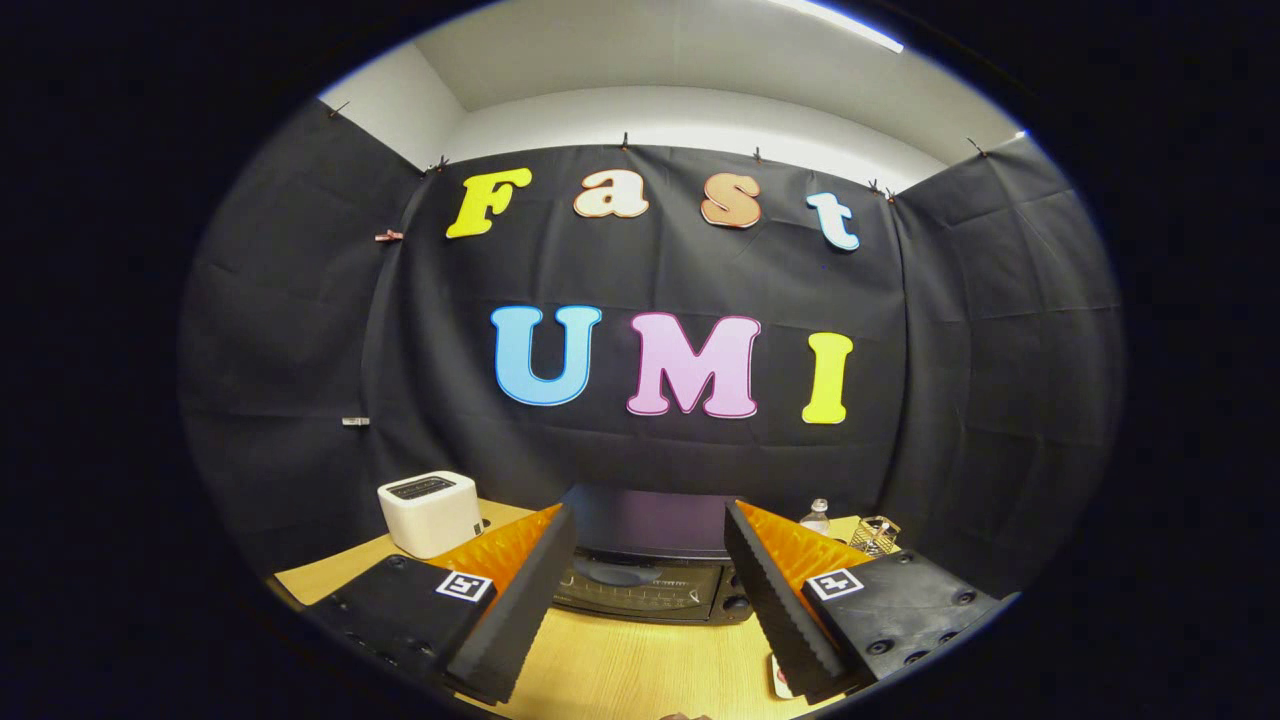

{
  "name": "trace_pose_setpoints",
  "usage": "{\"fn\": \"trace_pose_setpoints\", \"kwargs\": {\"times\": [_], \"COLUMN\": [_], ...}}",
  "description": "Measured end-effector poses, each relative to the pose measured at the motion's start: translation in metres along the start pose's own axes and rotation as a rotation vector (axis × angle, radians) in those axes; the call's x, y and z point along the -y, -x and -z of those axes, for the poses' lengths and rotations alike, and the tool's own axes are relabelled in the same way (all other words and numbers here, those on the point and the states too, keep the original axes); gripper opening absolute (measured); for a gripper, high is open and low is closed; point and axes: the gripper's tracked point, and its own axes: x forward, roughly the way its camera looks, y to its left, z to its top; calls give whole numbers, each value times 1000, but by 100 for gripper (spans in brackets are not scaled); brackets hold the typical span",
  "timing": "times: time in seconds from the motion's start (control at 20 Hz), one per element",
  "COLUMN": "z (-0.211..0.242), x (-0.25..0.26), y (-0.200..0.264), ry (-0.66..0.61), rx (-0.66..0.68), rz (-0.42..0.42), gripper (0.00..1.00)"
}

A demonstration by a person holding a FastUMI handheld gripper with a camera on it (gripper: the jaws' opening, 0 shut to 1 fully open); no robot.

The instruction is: Open the toaster oven, put the food inside, and close the toaster oven door.

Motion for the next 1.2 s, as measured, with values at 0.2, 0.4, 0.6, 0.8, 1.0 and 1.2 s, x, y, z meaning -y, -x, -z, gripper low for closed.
{"fn": "trace_pose_setpoints", "kwargs": {"times": [0.2,0.4,0.6,0.8,1.0,1.2], "z": [28,40,53,72,93,117], "x": [-4,-12,-20,-31,-44,-51], "y": [-10,-29,-64,-95,-120,-145], "ry": [8,-2,-15,-40,-18,3], "rx": [-50,-60,-80,-117,-144,-178], "rz": [-3,-2,-10,-1,-12,-7], "gripper": [98,98,98,98,98,98]}}
